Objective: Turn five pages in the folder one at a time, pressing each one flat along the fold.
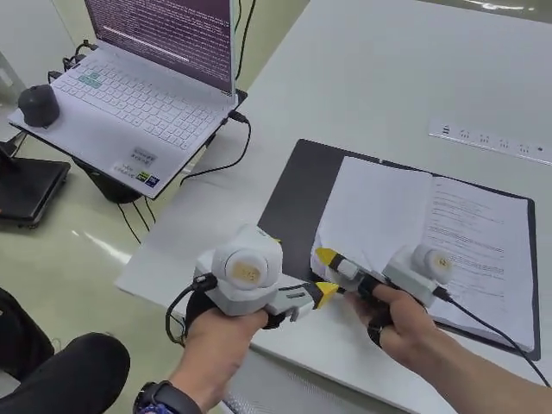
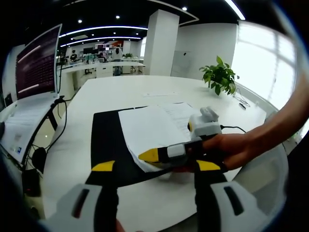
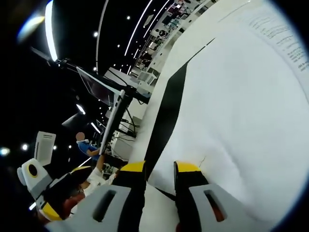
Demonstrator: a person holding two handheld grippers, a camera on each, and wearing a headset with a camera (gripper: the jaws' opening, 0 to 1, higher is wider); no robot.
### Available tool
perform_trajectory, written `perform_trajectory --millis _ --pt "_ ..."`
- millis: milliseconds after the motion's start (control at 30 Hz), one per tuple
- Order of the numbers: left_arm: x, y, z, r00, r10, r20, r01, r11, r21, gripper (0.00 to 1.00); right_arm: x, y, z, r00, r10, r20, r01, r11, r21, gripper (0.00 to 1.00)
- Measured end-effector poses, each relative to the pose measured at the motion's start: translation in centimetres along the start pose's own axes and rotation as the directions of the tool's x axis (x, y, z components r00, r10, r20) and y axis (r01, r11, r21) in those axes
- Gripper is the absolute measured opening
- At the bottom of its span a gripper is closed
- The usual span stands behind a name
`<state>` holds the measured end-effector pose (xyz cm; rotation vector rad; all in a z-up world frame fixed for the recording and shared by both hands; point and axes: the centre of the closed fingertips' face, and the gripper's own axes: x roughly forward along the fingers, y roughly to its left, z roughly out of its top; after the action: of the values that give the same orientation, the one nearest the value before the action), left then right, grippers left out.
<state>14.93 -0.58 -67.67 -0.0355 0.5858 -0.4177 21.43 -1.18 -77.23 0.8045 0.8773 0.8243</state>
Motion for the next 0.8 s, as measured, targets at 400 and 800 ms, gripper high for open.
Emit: perform_trajectory --millis 400,800 --pt "0.8 -0.2 1.0 0.9994 -0.016 0.031 0.016 1.000 0.007 0.55 -4.6 2.2 2.1 0.9963 0.085 0.002 -0.084 0.983 -0.163 0.33" --pt "3.9 0.6 1.7 0.9989 -0.047 0.000 0.047 0.996 0.072 0.28 -11.9 -1.8 6.7 0.9930 -0.040 0.111 0.066 0.967 -0.246 0.29"
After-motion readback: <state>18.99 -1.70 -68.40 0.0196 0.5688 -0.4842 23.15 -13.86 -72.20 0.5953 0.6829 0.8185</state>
